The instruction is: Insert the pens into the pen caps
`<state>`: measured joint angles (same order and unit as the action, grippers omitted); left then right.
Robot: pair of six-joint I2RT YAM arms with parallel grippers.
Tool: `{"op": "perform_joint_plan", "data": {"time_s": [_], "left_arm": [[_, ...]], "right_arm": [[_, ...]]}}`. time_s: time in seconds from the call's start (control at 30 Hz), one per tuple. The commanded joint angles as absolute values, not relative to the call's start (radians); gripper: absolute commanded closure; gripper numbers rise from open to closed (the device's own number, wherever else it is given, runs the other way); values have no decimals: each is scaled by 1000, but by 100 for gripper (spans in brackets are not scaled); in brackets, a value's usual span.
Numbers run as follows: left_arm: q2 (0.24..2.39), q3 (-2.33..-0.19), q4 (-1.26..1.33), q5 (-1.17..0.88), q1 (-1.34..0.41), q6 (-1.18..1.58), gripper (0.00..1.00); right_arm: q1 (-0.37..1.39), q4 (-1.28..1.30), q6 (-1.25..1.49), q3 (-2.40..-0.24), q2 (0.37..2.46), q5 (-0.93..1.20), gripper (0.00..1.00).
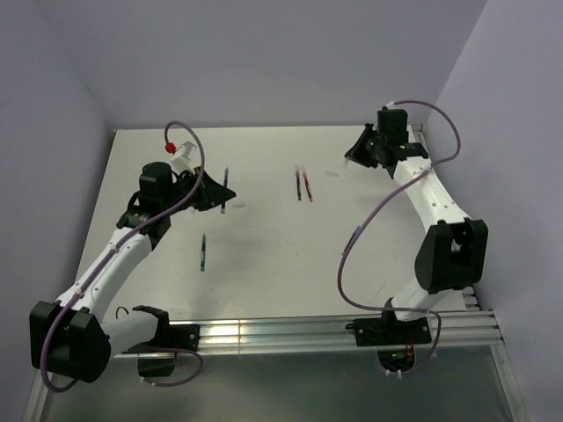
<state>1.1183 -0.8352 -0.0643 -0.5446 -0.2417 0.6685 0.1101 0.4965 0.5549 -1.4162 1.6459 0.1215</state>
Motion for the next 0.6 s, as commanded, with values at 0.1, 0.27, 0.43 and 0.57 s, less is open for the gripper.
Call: {"op": "perform_joint_plan", "data": {"time_s": [0.1, 0.27, 0.43, 0.57], "left_arm": [[1152, -910, -25, -561, -377, 609, 100], [1199, -983, -51, -583, -442, 585, 100], [1258, -1045, -35, -606, -537, 574, 100], [1275, -1022, -9, -632, -551, 566, 100]], "right_arm": [[123, 287, 548, -1315, 1499, 365, 100], [225, 210, 526, -1246, 1407, 370, 100], [311, 138, 529, -1201, 1348, 442, 100], [322, 22, 567, -1154, 1286, 524, 100]]}}
